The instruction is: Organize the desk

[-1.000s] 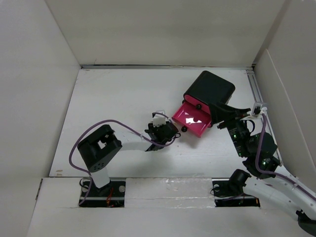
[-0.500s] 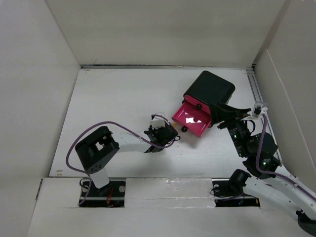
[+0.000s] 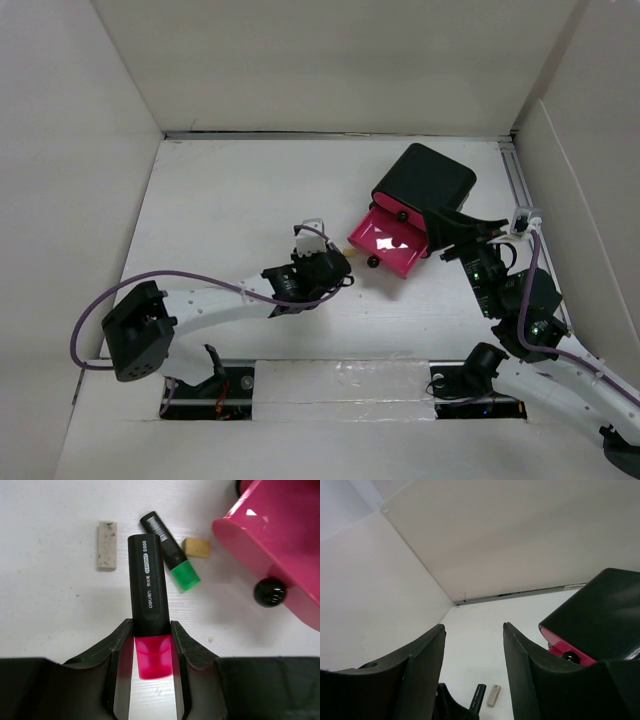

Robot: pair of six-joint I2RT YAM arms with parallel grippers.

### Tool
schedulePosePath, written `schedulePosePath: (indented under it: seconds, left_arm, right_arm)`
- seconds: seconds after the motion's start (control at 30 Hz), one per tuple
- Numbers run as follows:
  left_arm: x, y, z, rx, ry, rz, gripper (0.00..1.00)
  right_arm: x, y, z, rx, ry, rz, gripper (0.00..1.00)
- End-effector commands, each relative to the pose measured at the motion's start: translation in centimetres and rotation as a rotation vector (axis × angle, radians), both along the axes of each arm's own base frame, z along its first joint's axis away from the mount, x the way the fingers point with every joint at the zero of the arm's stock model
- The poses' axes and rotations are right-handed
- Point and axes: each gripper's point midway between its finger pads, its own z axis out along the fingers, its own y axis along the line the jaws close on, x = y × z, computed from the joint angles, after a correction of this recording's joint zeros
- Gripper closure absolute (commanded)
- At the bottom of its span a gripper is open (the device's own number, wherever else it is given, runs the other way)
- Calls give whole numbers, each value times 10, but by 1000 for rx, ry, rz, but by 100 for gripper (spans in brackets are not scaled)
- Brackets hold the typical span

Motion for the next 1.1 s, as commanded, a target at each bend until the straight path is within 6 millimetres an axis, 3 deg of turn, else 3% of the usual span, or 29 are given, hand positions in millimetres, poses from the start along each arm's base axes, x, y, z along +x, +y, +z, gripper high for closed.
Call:
schedulePosePath:
  seconds: [0.0, 0.17, 0.2, 0.27, 0.47, 0.83, 1.07]
  left_arm:
    - [5, -14, 44, -64, -91, -36, 99]
    - [15, -56, 96, -173, -190, -171, 98]
    - [15, -61, 94, -158, -187, -194, 98]
    - [20, -82, 113, -200, -227, -251, 98]
    - [30, -124, 115, -202, -196, -369, 98]
    - [51, -146, 97, -196, -106, -407, 97]
    - [57, -154, 71, -162, -22, -423, 96]
  right_arm:
    - [-2, -5, 14, 31, -30, -7, 45]
    - [-2, -5, 13, 30, -29, -8, 45]
    - [-2, -5, 14, 29, -31, -7, 45]
    - [-2, -7, 13, 33, -27, -17, 45]
    - [-2, -5, 12, 32, -28, -11, 44]
    - [-1, -7, 12, 32, -25, -20, 44]
    - [0, -8, 11, 29, -23, -26, 44]
